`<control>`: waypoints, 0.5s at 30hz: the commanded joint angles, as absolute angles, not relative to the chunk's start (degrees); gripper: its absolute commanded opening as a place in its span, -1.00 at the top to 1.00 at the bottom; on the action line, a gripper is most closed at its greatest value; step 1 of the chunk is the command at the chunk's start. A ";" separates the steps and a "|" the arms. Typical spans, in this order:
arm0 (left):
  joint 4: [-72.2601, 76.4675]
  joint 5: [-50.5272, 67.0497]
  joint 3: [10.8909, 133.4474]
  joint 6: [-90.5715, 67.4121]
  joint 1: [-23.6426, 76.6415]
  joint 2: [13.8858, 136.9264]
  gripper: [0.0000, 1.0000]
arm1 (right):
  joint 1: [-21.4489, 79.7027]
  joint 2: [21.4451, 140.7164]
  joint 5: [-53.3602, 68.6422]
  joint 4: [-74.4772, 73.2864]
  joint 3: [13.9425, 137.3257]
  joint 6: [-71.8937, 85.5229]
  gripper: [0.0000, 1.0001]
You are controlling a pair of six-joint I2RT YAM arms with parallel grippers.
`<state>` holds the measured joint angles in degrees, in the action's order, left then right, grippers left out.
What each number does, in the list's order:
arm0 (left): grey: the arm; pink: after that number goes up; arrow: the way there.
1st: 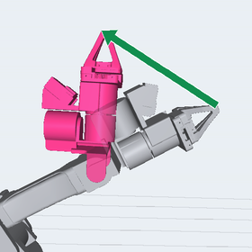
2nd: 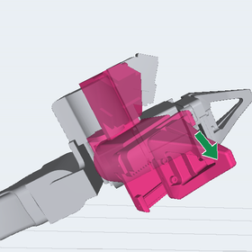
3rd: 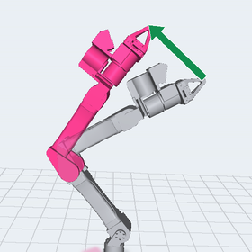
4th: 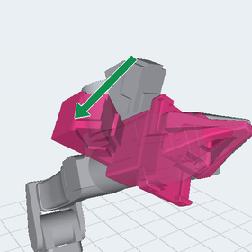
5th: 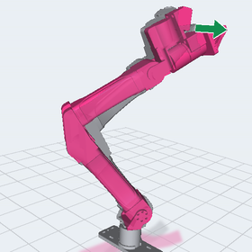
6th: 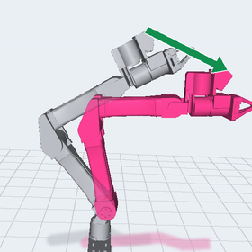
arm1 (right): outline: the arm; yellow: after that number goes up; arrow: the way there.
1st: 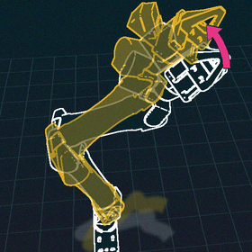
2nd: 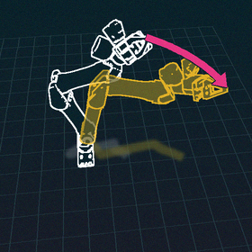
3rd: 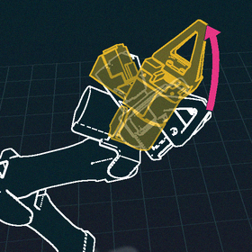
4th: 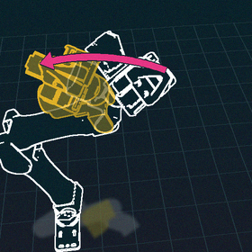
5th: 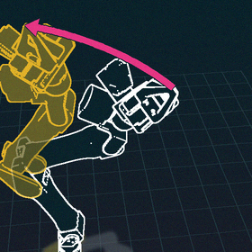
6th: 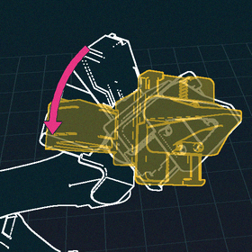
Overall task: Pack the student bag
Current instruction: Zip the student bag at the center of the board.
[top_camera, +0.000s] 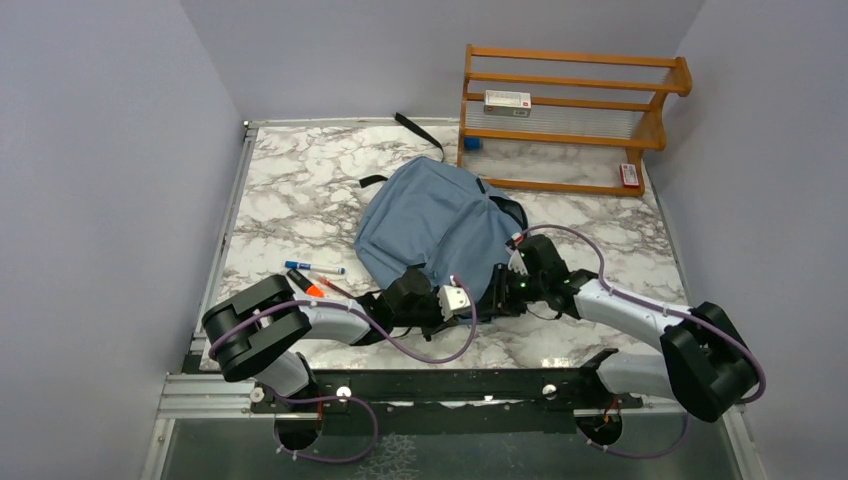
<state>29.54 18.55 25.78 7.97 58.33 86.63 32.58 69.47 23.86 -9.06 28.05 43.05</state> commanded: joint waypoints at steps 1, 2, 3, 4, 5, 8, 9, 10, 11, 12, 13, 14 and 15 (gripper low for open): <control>27.90 18.37 24.76 6.57 59.32 87.43 1.00 | 33.05 72.36 29.76 -5.64 29.70 41.51 0.26; 27.99 18.37 24.78 6.61 59.40 87.51 1.00 | 33.12 72.91 30.39 -5.18 29.83 41.35 0.26; 28.10 18.37 24.86 6.70 59.41 87.66 1.00 | 33.13 73.41 31.09 -4.76 29.95 41.08 0.26; 28.12 18.37 24.99 6.80 59.47 87.77 1.00 | 33.21 73.97 31.68 -4.44 30.03 40.94 0.26; 28.19 18.37 25.09 6.83 59.50 87.94 1.00 | 33.27 74.88 32.06 -4.32 30.20 40.77 0.26; 28.34 18.61 25.31 7.02 59.50 88.23 1.00 | 33.52 76.70 32.07 -4.02 30.41 40.31 0.26; 28.38 18.63 25.37 7.03 59.50 88.26 1.00 | 33.61 77.21 31.73 -3.79 30.33 40.41 0.25; 28.46 18.63 25.40 7.03 59.58 88.24 1.00 | 33.75 77.76 31.45 -3.47 30.27 40.43 0.25; 28.52 18.63 25.39 7.11 59.59 88.29 1.00 | 33.83 78.29 31.24 -3.10 30.28 40.43 0.25; 28.56 18.63 25.36 7.12 59.59 88.17 1.00 | 33.84 78.93 31.21 -2.76 30.36 40.43 0.25; 28.65 18.63 25.32 7.16 59.59 88.09 1.00 | 33.90 79.57 31.39 -2.33 30.45 40.47 0.24; 28.77 18.63 25.31 7.18 59.59 88.07 1.00 | 34.08 80.24 31.80 -1.59 30.54 40.63 0.25; 28.82 18.64 25.31 7.23 59.59 88.07 1.00 | 34.29 80.99 32.26 -0.85 30.62 40.80 0.25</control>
